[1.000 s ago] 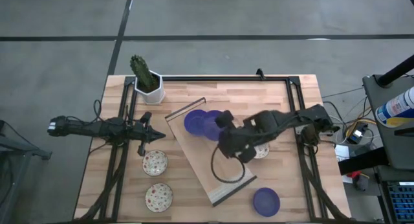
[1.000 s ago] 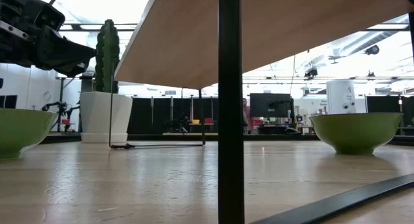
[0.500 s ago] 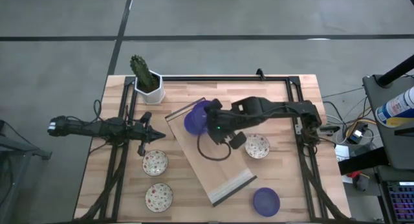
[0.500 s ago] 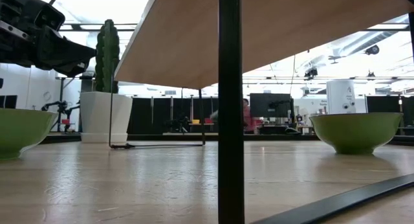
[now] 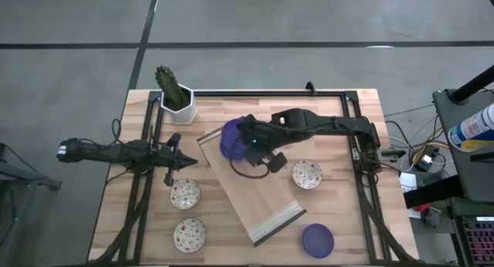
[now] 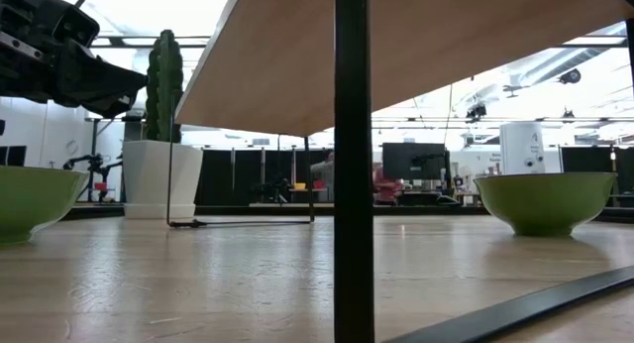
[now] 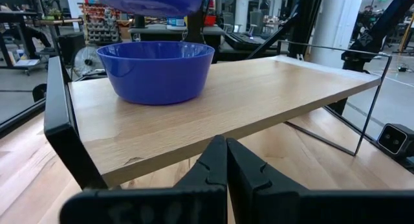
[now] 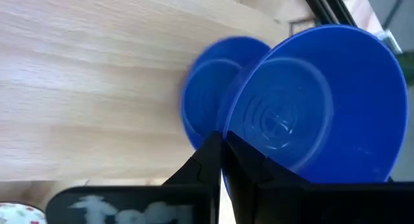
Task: Pick & Place Mini bowls
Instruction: Stack the top blue bowl on the blue bowl on the shelf
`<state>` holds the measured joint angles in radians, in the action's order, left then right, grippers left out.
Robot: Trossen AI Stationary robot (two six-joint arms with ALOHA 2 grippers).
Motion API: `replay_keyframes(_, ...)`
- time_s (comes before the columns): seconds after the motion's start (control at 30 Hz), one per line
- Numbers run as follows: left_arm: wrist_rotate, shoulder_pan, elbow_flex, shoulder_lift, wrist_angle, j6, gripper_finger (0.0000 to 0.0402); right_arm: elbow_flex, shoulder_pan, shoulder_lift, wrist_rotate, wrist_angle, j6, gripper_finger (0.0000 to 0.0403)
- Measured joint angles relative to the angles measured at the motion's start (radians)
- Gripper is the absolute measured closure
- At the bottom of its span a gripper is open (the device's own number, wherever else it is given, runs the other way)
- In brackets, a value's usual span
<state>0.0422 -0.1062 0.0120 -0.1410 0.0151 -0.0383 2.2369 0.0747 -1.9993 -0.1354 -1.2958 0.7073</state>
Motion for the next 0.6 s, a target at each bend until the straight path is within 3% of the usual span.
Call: replay_keyframes(0.6, 0.0, 0.0, 0.0, 0.0, 0.0, 0.0, 0.0402, -0.113, -0.001, 0.001, 0.006, 0.068, 0.019, 0.0392)
